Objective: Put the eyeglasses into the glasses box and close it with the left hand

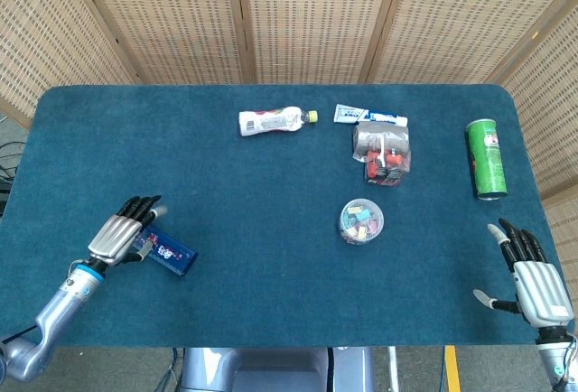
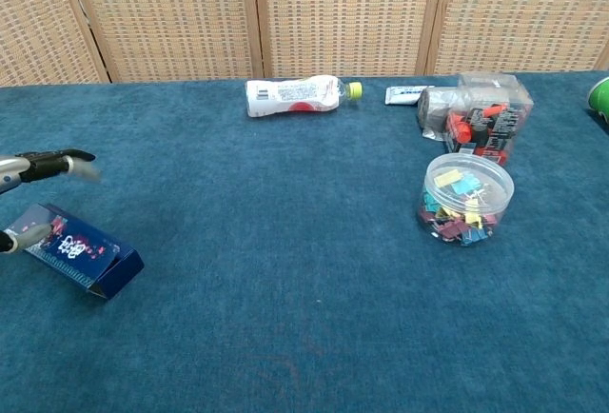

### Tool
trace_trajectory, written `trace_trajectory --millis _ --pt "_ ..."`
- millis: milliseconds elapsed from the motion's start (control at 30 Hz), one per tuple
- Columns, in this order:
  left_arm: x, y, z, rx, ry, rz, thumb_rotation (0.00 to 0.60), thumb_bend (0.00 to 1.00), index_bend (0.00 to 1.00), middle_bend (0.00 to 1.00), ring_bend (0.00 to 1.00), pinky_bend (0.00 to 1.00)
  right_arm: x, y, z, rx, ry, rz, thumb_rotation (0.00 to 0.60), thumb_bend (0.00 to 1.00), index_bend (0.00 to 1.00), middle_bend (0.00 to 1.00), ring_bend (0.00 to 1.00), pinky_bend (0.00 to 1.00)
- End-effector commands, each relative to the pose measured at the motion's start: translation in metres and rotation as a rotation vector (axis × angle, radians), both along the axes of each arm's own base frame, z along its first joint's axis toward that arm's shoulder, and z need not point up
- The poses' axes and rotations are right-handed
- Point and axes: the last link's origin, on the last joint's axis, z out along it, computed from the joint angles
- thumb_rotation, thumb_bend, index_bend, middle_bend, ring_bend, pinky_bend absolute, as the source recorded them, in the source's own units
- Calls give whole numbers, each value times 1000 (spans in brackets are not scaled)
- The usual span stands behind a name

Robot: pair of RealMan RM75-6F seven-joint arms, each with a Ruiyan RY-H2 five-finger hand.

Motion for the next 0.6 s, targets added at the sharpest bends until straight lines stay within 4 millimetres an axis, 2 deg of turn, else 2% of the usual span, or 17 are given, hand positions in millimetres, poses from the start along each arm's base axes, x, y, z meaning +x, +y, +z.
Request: trace_trajectory --millis 33,200,333,500,600 --pt "1 2 1 8 -9 -2 600 470 0 0 0 0 0 0 0 0 0 0 600 0 0 0 0 0" --pt "4 5 10 41 -34 -15 600 467 0 0 0 0 0 0 0 1 0 -1 600 0 0 0 0 0" --pt "8 5 27 90 -54 -52 600 451 0 0 0 0 0 0 0 1 -1 -2 600 0 0 0 0 0" --pt "11 -9 45 12 -33 -98 600 316 0 0 0 0 0 0 0 1 -2 -1 600 0 0 0 0 0" --pt "11 -21 44 -71 26 -131 600 198 0 0 0 0 0 0 0 1 -1 -2 600 0 0 0 0 0"
